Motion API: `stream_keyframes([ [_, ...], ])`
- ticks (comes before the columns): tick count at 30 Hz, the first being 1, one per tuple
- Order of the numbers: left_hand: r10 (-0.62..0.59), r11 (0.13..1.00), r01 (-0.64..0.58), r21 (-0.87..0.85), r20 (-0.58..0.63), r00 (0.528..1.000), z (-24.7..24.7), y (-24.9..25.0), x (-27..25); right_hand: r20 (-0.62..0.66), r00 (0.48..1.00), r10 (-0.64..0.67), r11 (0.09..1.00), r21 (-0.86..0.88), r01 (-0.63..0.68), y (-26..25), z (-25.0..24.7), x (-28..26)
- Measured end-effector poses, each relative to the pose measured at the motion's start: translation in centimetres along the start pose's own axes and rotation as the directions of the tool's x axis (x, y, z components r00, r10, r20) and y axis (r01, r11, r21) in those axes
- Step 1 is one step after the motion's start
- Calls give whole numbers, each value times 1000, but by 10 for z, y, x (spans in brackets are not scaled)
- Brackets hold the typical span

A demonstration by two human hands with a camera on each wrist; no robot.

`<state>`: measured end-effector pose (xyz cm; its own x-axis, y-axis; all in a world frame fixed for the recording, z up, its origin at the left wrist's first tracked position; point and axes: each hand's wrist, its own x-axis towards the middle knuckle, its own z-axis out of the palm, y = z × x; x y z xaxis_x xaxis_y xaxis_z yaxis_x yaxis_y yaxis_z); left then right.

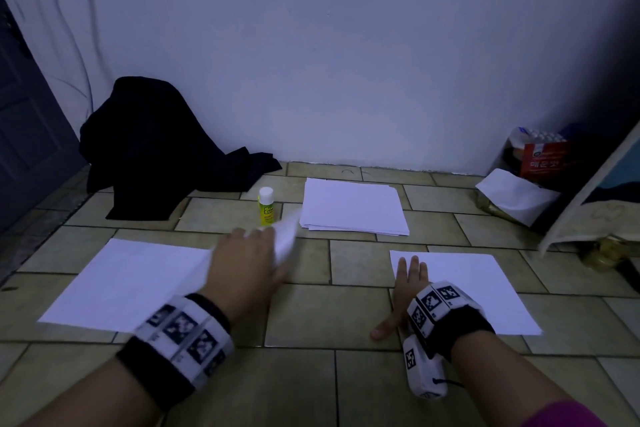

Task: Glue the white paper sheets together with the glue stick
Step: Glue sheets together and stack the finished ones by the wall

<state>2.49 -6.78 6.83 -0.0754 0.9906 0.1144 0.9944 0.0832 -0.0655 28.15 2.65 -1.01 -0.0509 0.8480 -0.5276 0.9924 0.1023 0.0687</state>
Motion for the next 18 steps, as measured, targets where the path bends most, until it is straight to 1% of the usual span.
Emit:
stream_keyframes([
  [1, 22, 1000, -21, -16, 79, 997, 7, 15, 1, 4, 1000, 2, 1000, -3, -2, 0, -1, 0],
  [3, 53, 996, -34, -84, 239, 970, 21, 40, 3, -1, 1000, 6, 1000, -6, -6, -1, -2, -1],
  [4, 63, 993, -31, -110, 305, 950, 29, 49, 4, -13, 1000, 8, 1000, -10, -8, -2, -2, -2],
  [7, 96, 989, -29, -145, 479, 873, 46, 63, 6, -33, 999, 7, 1000, -17, -7, -4, -9, -6],
  [9, 107, 981, -7, -192, 518, 849, 50, 62, 7, -56, 998, 0, 1000, -6, 0, -2, -18, -5],
  [11, 141, 972, -19, -236, 512, 847, 49, 57, 10, -93, 996, -14, 1000, 13, 15, 0, -27, -4],
  [13, 195, 971, -90, -221, 513, 836, 47, 50, 12, -96, 995, 0, 1000, 27, 2, 2, -37, -2],
  [15, 259, 964, -184, -191, 528, 809, 45, 41, 14, -59, 998, 25, 998, 62, -22, 1, -50, 1],
  [17, 315, 949, -260, -178, 536, 783, 45, 33, 14, -92, 995, 24, 993, 120, -13, -4, -64, 2],
  [18, 335, 942, -282, -181, 521, 785, 45, 30, 14, -136, 991, 17, 987, 160, 5, -8, -71, 3],
])
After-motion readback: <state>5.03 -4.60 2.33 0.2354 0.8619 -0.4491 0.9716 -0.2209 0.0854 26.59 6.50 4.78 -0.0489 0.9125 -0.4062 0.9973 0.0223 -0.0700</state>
